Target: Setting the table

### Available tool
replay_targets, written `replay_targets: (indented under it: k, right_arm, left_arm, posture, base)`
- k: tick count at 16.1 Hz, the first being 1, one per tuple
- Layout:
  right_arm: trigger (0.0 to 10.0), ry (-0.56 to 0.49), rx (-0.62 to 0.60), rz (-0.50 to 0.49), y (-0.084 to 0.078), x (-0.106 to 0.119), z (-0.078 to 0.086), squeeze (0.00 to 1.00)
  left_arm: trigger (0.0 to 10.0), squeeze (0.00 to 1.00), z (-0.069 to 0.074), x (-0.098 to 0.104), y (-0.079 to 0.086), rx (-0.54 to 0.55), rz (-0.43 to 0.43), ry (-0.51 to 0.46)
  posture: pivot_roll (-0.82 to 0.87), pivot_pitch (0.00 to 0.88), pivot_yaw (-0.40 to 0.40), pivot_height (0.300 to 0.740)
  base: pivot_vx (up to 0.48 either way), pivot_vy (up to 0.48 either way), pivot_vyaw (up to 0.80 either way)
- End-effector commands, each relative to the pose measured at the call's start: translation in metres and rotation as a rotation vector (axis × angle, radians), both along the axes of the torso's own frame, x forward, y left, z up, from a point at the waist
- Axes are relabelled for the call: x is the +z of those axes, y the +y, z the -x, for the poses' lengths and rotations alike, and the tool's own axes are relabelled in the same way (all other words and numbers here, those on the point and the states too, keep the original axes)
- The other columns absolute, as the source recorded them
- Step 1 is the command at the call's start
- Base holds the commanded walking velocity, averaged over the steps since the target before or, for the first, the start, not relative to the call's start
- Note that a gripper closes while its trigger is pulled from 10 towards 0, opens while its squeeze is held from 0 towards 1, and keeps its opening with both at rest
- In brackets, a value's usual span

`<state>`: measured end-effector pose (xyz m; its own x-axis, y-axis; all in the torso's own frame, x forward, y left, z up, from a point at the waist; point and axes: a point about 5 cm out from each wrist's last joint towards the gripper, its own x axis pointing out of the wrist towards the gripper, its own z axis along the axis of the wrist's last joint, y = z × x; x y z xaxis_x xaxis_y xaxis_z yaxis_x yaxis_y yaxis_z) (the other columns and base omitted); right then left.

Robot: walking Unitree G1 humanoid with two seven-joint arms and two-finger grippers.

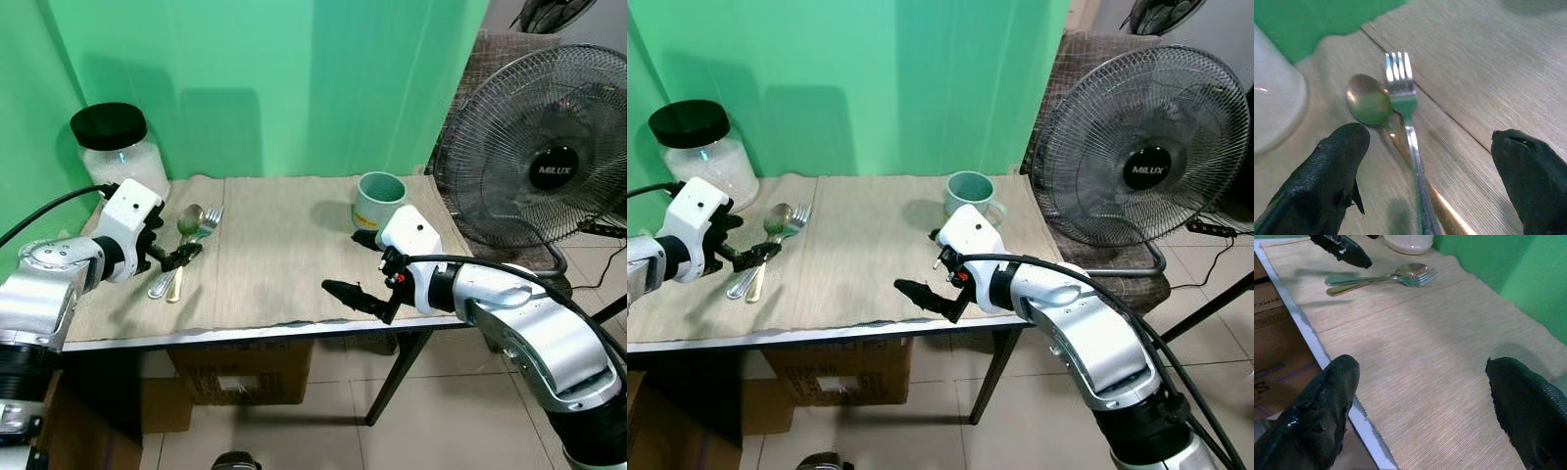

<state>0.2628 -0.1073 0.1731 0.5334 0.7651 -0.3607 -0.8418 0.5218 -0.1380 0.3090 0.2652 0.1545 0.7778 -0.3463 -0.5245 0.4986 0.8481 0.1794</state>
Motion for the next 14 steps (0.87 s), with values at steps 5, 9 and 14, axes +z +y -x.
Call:
replay_targets:
  k: [5, 9, 14]
  right_arm:
    - [10.0, 0.017, 0.053, 0.008, 0.003, 0.007, 0.008, 0.0]
    - [10.0, 0.053, 0.088, 0.03, 0.004, 0.004, 0.012, 0.0]
    - [10.0, 0.059, 0.09, 0.038, 0.003, 0.003, 0.014, 0.0]
  left_arm:
    - [8.4, 0.0, -0.007, -0.011, 0.004, -0.063, -0.041, 0.035]
    - [0.0, 0.0, -0.019, -0.029, 0.002, -0.061, -0.073, 0.007]
    - [0.0, 0.0, -0.025, -0.033, -0.004, -0.095, -0.046, 0.007]
  posture:
    - [0.08, 0.026, -0.057, 0.74]
    - [0.06, 0.043, -0.051, 0.74]
    - [0.06, 0.047, -0.049, 0.74]
  base:
    - [0.0, 0.0, 0.0]
    - [0.0, 0.0, 0.0]
    - [0.0, 0.0, 0.0]
